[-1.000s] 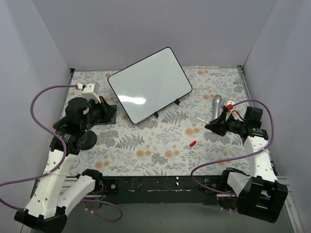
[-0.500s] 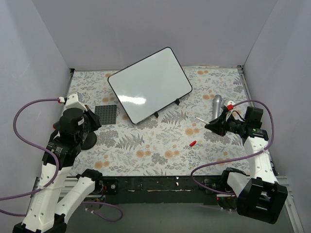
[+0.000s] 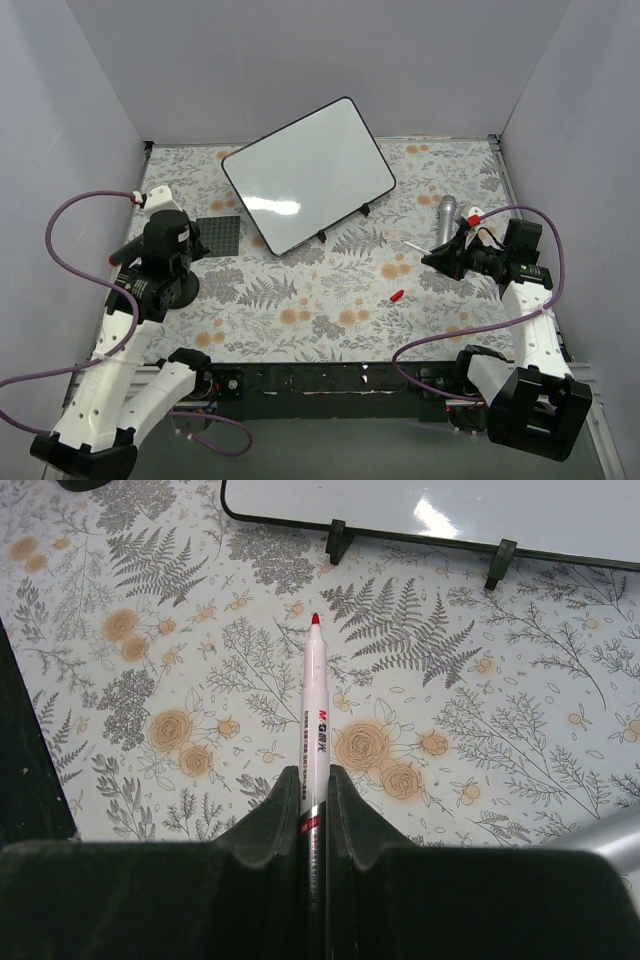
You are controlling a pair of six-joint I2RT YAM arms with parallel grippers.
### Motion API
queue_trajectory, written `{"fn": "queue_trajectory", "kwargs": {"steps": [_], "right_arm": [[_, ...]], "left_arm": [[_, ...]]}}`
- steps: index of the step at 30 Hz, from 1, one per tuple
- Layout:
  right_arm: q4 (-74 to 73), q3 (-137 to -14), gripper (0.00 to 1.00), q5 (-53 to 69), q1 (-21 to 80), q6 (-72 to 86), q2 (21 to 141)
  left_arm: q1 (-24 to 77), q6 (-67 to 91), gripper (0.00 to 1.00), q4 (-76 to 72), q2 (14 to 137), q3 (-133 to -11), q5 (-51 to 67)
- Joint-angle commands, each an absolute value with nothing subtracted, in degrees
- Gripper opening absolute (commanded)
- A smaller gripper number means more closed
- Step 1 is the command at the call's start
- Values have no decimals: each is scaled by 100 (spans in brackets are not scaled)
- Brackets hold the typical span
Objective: Write a sentence on the whiteboard
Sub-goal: Pick up the whiteboard from the whiteboard stand.
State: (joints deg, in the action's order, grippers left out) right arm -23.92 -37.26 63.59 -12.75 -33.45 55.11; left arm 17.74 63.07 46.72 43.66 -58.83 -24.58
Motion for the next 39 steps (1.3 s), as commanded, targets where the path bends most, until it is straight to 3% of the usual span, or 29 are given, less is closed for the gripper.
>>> {"fn": "queue_trajectory", "kwargs": {"steps": [1,8,13,15,18,19,23,25,26,29,30,39], "right_arm": [[-2417,-3973,1,6521,-1310,-3428,5405],[-2426,-3981,1,6530,-1301,-3437,5396],[-2435,-3981,1,6548,-1310,-3445,5405],[-2435,-3981,1,6548,-1301,-3445,5431],[-2435,-3981,1,6539,-1309,-3445,5449],[-2435,-3981,1,6530,-1301,-3445,5449],[-2426,-3981,1,6522,-1301,-3454,5493],[-2443,-3981,1,6522,-1301,-3454,5511],[-2443,-3990,1,6513,-1301,-3463,5528],[-2452,-3982,1,6513,-1301,-3480,5528],[-2452,-3981,1,6504,-1309,-3480,5528],[-2461,-3990,1,6521,-1301,-3489,5555]], "left_arm": [[1767,6021,0,4175,4552,-5862,-3023],[1749,5775,0,3789,4842,-6037,-3033],[1749,5432,0,3419,5236,-6143,-893],[1749,5449,7,3428,5614,-6362,-275],[1819,5615,25,3419,6379,-6713,588],[1898,5616,37,3367,6529,-6793,711],[2469,5537,63,3077,7433,-7075,326],[2514,5502,67,2919,7707,-7058,229],[2505,5476,79,2666,7786,-7023,133],[2304,5607,94,1981,7858,-6655,-168],[2068,5651,98,1804,7840,-6558,190],[1171,5713,98,1310,8393,-6531,1194]]}}
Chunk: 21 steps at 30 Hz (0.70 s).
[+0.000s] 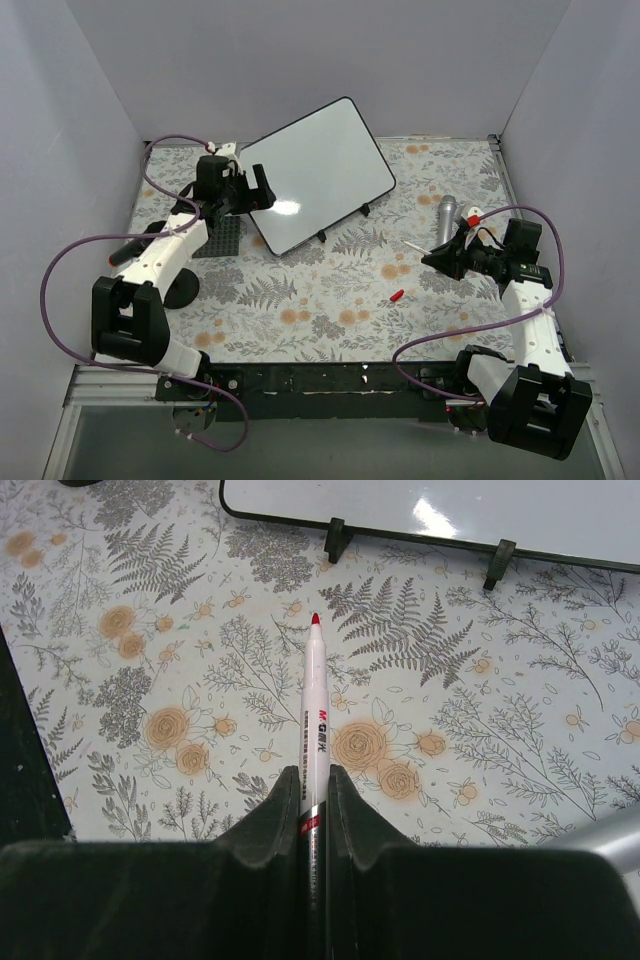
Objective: Write a sentence on the whiteboard
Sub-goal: Pick up the whiteboard from the whiteboard stand.
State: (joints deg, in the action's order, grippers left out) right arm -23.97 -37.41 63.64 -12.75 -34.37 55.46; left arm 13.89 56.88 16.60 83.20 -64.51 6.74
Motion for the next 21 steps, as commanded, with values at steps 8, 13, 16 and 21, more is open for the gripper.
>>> {"fn": "queue_trajectory", "kwargs": {"steps": [8,13,16,21], "right_arm": [[-2478,-3999,1,6539,-1301,-3516,5581],[-2479,-3999,1,6530,-1301,-3524,5590],[-2487,-3999,1,6548,-1301,-3533,5625],[-2522,-3999,1,6557,-1301,-3586,5634]], "left_arm": [[563,5775,98,1063,8710,-6609,1819],[369,5731,98,985,8763,-6469,1924],[238,5687,94,844,8903,-6442,2135],[71,5686,91,580,9140,-6477,2461]]}}
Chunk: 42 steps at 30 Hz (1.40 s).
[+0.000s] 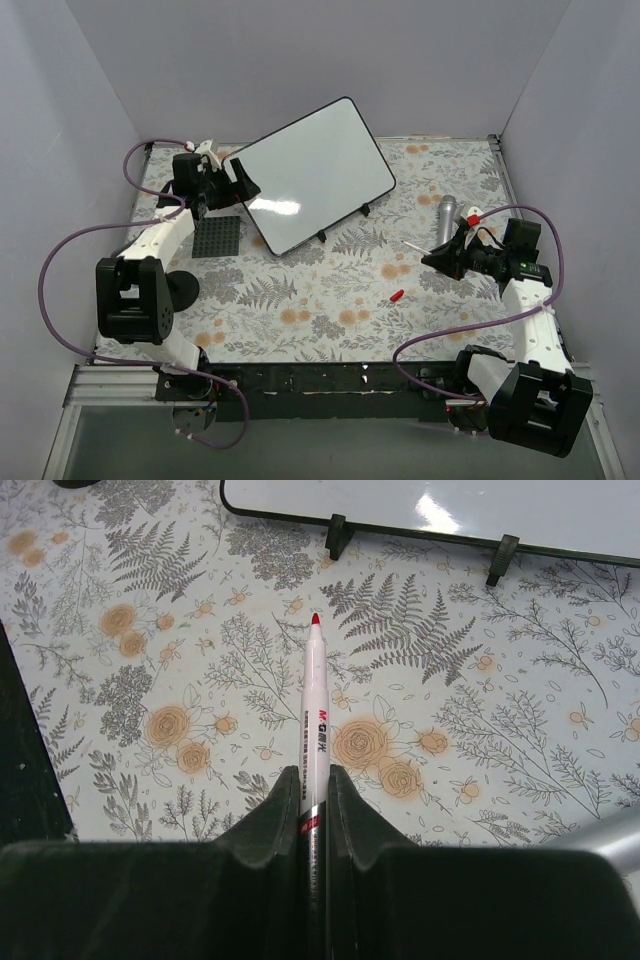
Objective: Write a sentence on the whiteboard
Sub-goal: Pick up the whiteboard from the whiteboard stand.
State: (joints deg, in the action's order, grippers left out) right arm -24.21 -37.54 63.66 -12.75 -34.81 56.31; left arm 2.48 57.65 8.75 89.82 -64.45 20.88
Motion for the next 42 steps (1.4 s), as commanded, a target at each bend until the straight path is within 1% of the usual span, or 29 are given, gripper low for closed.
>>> {"fn": "queue_trajectory", "kwargs": {"steps": [1,8,16,21,22,28,29,31,32,34,35,38,39,41,42], "right_arm": [[-2522,-4008,1,6557,-1309,-3586,5634],[-2531,-4008,1,6574,-1301,-3595,5660],[-2558,-4025,1,6583,-1301,-3612,5669],[-2558,-4025,1,6574,-1309,-3621,5669],[-2566,-4025,1,6566,-1301,-3621,5660],[-2566,-4017,1,6557,-1301,-3639,5660],[-2566,-4017,1,6557,-1301,-3639,5669],[-2575,-4017,1,6548,-1301,-3647,5651],[-2566,-4017,1,6539,-1301,-3647,5651],[-2566,-4017,1,6539,-1301,-3647,5651],[-2575,-4017,1,6539,-1301,-3647,5651],[-2566,-4017,1,6530,-1301,-3656,5651],[-2575,-4017,1,6513,-1301,-3656,5634],[-2575,-4017,1,6521,-1301,-3656,5634],[-2575,-4017,1,6521,-1301,-3656,5642]], "left_arm": [[53,5678,91,589,9236,-6504,2496],[26,5678,89,519,9457,-6618,2435],[26,5739,79,194,9738,-6592,2803],[9,5809,76,35,9914,-6592,2909],[9,5836,73,35,9975,-6583,2987],[9,5994,68,-562,10055,-6434,3234],[9,6029,65,-650,10055,-6425,3269],[9,6064,64,-720,10081,-6416,3366],[9,6073,60,-773,10098,-6407,3479],[9,6099,58,-852,10134,-6381,3515],[9,6117,55,-896,10134,-6363,3524],[9,6178,50,-1002,10186,-6302,3612],[9,6187,43,-1037,10213,-6302,3647],[9,6231,36,-1107,10239,-6302,3744],[9,6240,28,-1125,10248,-6293,3762]]}}
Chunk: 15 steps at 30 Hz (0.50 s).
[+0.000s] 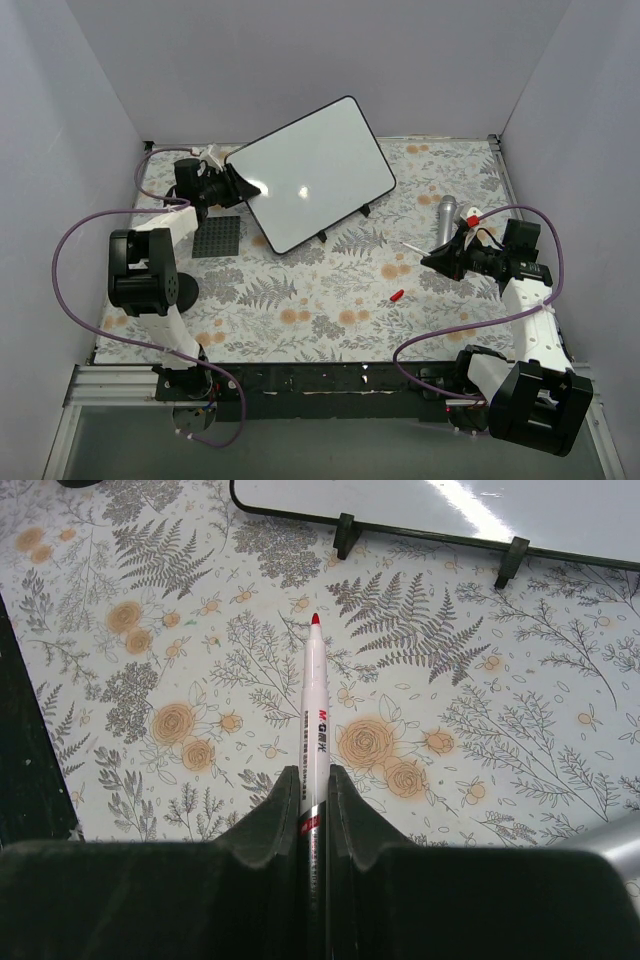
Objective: Write a sentence on the whiteboard
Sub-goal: Pick up the whiteboard from the whiteboard stand.
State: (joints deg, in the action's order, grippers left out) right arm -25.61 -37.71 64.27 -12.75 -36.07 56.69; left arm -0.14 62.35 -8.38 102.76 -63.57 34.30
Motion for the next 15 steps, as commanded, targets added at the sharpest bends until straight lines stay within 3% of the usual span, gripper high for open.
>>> {"fn": "queue_trajectory", "kwargs": {"steps": [1,3,4,5,15], "right_arm": [[-2584,-4017,1,6530,-1301,-3665,5634],[-2584,-4017,1,6522,-1301,-3674,5634],[-2601,-4017,1,6530,-1301,-3683,5625],[-2593,-4017,1,6539,-1301,-3683,5625],[-2593,-4017,1,6530,-1301,-3683,5625]], "left_arm": [[9,6249,25,-1177,10239,-6293,3797],[9,6240,19,-1248,10169,-6249,3841],[9,6223,5,-1387,10108,-6214,3919],[9,6214,0,-1458,9968,-6136,3946],[9,6152,0,-1968,9229,-6012,4482]]}}
